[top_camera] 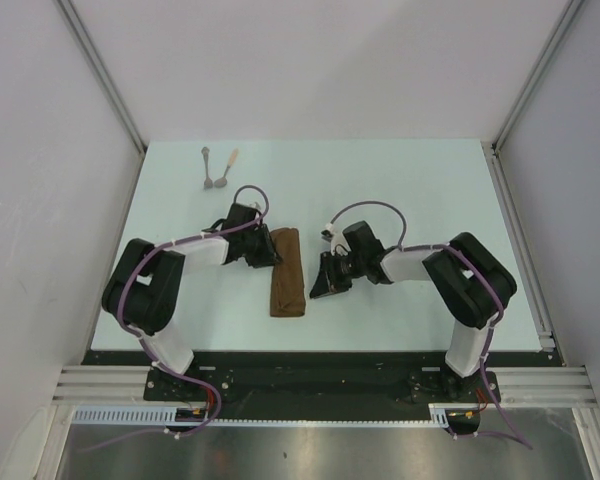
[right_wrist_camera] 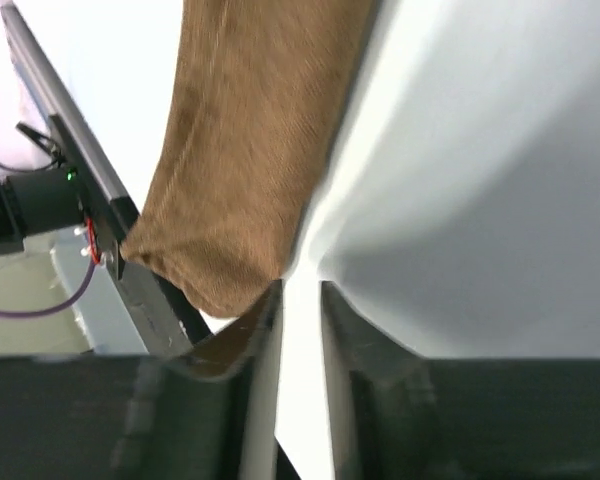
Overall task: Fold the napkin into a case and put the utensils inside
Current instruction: Stuff the top corner of the smaller-rectangle-folded napkin at the center of the board.
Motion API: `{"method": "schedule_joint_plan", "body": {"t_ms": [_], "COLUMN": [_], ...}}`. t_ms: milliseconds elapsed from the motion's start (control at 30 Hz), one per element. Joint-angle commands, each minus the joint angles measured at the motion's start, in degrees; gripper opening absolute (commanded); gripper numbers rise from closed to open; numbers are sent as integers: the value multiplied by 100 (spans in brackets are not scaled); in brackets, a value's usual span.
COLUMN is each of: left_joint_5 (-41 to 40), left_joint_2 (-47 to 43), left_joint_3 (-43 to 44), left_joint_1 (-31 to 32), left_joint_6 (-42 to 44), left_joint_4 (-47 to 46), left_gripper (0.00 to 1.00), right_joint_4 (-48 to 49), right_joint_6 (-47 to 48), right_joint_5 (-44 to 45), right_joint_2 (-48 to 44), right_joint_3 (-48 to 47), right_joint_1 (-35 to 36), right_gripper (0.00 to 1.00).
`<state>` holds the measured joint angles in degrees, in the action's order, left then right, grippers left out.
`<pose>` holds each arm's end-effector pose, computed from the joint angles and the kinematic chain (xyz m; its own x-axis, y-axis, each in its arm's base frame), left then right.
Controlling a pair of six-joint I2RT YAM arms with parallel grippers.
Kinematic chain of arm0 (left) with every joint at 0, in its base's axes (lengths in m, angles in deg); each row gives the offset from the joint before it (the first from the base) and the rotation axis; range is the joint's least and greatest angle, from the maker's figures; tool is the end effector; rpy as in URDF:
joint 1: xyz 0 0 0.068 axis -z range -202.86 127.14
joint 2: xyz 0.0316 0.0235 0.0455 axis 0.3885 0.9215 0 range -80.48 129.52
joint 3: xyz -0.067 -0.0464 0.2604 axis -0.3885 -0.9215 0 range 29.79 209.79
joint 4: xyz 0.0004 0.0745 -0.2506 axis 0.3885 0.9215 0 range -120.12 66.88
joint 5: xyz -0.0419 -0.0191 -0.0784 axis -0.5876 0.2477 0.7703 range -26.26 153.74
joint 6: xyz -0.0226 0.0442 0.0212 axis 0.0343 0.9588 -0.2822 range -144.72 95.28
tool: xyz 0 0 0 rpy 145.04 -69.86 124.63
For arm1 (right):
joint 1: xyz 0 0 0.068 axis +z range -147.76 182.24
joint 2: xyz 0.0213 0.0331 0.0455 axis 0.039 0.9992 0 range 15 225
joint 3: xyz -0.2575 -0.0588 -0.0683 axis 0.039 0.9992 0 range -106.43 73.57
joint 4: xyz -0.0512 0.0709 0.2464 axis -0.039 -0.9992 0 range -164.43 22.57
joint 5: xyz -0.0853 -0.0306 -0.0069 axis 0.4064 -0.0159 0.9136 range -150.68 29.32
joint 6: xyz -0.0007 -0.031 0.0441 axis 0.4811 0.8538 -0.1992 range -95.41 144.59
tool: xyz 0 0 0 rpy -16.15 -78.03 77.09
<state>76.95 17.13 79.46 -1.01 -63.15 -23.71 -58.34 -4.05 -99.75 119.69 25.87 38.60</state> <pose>0.3004 -0.1291 0.1452 -0.8928 -0.2939 -0.3412 -0.0880 0.8569 -0.5079 0.2595 0.2191 0.1208 -0.9081 -0.2067 -0.3643 -0.4163 0.5396 0.7318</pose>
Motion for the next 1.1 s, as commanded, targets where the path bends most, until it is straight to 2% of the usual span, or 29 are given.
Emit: {"method": "schedule_joint_plan", "body": {"t_ms": [0,100,267,367,533,633,833,1067], "left_joint_5": [-222,-328,-363,-538,-907,-1249,-1743,-2138], "left_joint_2": [-66,-31,-162,-268,354,566,857,962], "left_joint_3": [489,797,1124,1343,2081,2301,2714,2750], "left_joint_1": [-58,-66,-119,-128,-67,65,320,487], "left_joint_6": [353,538,767,907,1285,1452,1637,1699], "left_joint_4": [685,1054,1380,1476,1845,1925,2179,2180], "left_gripper": [36,47,49,43,30,27,28,29], "right_joint_4": [-434,-294,374,646,1165,1184,1288,1403], "right_joint_6": [-52,-456,-1590,-2116,-2707,-2840,-3112,-3358], "right_joint_5": [505,733,839,936,874,997,1130,1130], "right_joint_2": [-151,139,745,1185,1748,1871,2012,2179], "right_joint_3": [-529,-959,-1687,-2083,-2480,-2603,-2613,-2595], "right_joint_1": [-24,-76,-164,-173,-199,-173,-199,-191], "right_gripper": [29,31,28,24,12,7,3,1]}}
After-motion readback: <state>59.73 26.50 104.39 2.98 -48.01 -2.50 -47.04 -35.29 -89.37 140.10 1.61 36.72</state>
